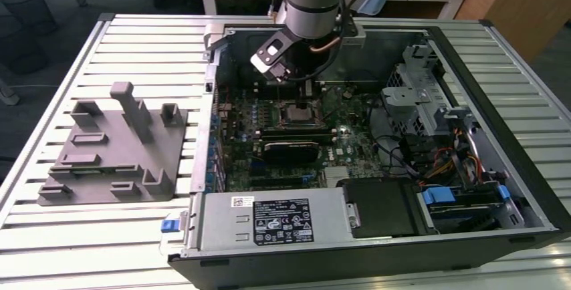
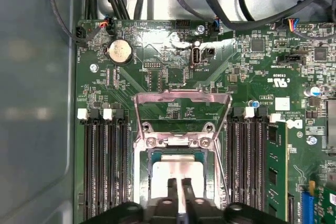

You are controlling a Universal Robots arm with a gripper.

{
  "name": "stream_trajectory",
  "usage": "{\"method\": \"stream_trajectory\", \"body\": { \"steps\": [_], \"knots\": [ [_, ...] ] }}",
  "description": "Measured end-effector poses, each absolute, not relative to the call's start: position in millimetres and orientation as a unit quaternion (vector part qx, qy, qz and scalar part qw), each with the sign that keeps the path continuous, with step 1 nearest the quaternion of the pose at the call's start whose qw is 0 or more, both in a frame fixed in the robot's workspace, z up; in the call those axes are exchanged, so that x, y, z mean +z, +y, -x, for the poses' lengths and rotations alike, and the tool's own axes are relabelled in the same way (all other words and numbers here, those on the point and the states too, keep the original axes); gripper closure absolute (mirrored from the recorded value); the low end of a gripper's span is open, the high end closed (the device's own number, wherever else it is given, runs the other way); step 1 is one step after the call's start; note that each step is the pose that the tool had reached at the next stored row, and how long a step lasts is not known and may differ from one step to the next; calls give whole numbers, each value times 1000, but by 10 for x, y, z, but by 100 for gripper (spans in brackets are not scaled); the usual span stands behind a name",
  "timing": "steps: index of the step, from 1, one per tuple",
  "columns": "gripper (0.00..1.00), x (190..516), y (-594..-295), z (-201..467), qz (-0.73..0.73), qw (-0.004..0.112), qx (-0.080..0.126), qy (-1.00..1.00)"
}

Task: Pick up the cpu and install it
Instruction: 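Place the cpu into insertion slot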

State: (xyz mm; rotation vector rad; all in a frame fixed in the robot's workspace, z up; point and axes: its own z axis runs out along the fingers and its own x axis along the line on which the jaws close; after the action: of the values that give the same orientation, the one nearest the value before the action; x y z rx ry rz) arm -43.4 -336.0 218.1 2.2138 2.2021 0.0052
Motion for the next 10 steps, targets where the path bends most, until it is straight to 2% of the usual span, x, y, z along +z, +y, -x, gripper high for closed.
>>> {"method": "stream_trajectory", "body": {
  "steps": [1,2,3,10],
  "knots": [
    [83,2192,-3360,434,-709,10,2,705],
    [89,2202,-3360,434,-709,10,2,705],
    [89,2213,-3360,434,-709,10,2,705],
    [89,2274,-3360,434,-709,10,2,705]
  ]
}}
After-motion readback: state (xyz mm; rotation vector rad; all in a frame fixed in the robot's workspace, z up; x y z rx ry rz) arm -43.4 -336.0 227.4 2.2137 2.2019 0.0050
